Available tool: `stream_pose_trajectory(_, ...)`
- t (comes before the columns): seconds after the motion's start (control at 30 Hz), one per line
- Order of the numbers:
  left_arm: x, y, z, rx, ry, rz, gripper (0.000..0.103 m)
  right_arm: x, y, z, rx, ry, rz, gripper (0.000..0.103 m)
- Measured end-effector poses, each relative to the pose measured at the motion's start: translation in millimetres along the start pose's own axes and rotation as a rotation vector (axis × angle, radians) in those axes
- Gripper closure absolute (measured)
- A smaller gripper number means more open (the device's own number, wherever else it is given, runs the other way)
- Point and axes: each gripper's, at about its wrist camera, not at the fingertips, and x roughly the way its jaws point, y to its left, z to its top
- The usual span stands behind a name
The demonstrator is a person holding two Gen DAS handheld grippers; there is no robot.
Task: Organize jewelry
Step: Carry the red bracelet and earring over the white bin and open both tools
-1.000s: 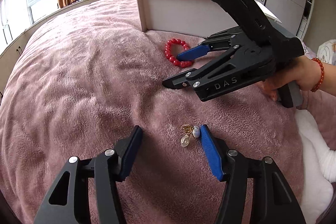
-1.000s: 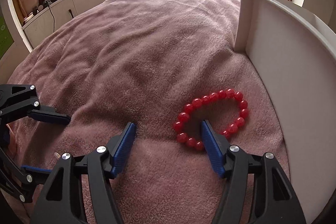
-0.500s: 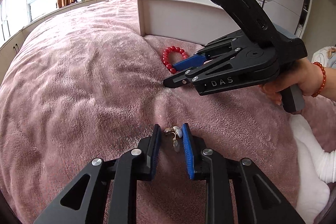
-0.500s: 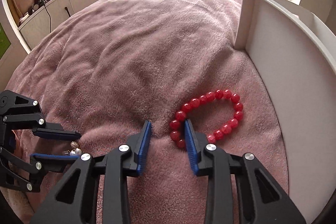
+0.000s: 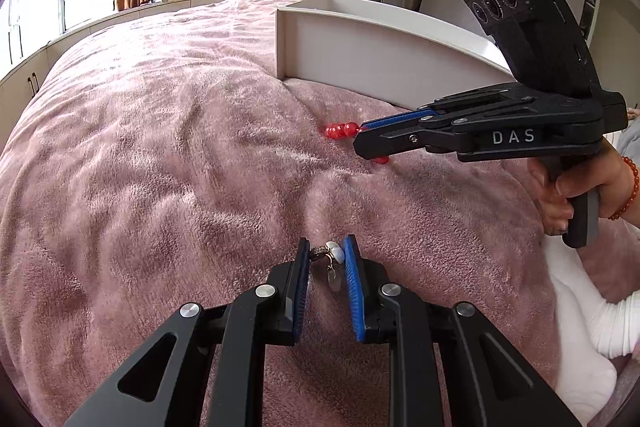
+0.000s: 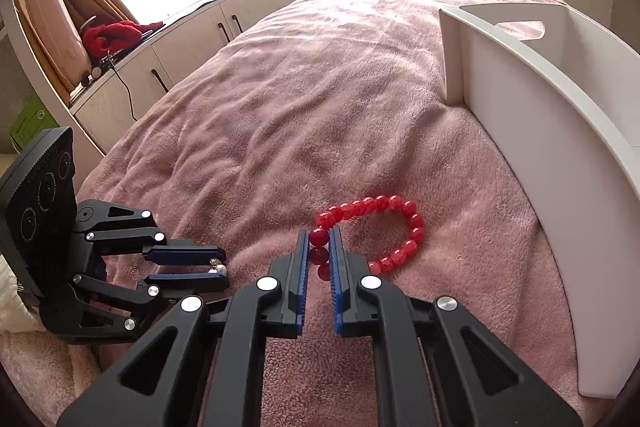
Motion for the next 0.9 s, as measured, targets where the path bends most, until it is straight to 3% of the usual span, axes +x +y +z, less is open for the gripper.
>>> stream_pose_trajectory(0.17,-11,8,5,-0.027,-0.044,0.019,0.081,-26,-5,9,0.152,-0.079,0.164,0.093)
stream_pose_trajectory(0.33,-27,14,9,-0.058,-0.087,0.059,0.081,-56,-6,16,0.224,-0.151,0.255,0.093)
stream_pose_trajectory(0.57,-60,10,24,-0.092,-0.152,0.153,0.081,-89,12,29,0.185,-0.218,0.251,0.093)
stream_pose_trajectory(0.9,-98,-34,49,-0.127,-0.167,0.27,0.081,-158,33,30,0.04,-0.308,0.144,0.093)
